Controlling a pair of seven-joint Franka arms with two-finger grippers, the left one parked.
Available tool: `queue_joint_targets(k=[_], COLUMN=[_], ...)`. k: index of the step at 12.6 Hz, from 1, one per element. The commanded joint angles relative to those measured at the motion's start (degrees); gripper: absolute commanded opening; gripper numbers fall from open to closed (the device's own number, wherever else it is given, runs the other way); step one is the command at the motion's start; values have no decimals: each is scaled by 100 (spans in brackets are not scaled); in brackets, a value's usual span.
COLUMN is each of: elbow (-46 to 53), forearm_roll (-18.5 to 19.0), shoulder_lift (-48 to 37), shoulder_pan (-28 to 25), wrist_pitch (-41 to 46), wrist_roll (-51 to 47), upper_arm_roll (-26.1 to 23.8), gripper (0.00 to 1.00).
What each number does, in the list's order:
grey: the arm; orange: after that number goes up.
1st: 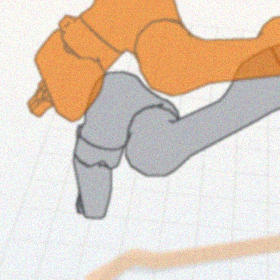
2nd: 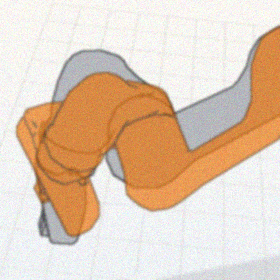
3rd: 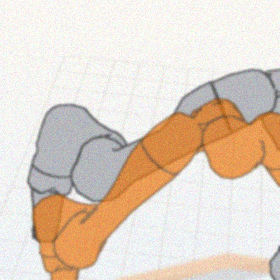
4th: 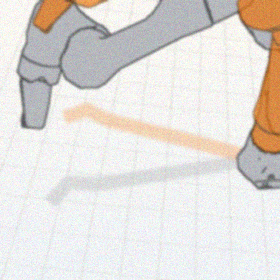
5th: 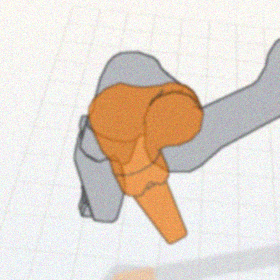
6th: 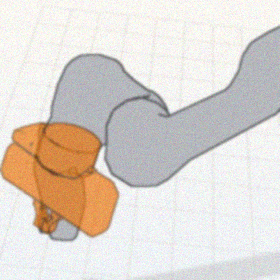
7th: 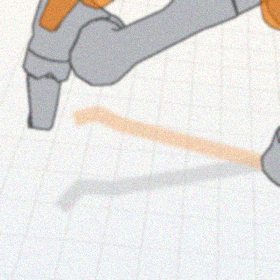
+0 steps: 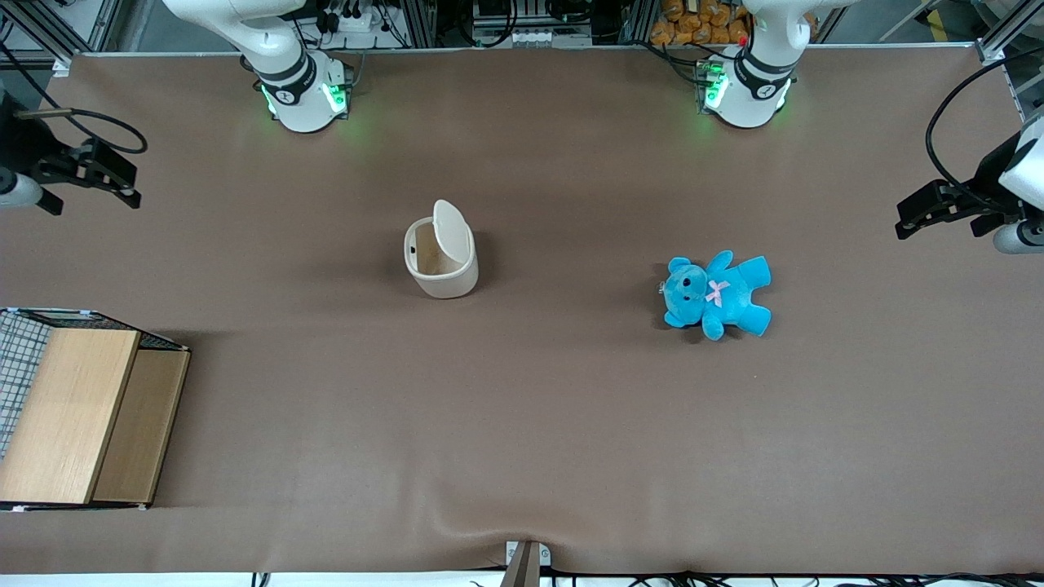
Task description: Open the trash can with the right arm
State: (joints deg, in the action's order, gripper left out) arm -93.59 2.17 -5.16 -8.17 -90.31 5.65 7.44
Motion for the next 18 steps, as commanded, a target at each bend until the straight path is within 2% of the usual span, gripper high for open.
queue_joint_targets(k=[1, 18], elbow=[-63, 113], forearm_roll=[-268, -287], shoulder_lift=[-108, -47], shoulder_pan=[79, 158], wrist_pitch=[100, 277], wrist_roll=[112, -47], upper_arm_roll=[3, 21], gripper=[100, 100])
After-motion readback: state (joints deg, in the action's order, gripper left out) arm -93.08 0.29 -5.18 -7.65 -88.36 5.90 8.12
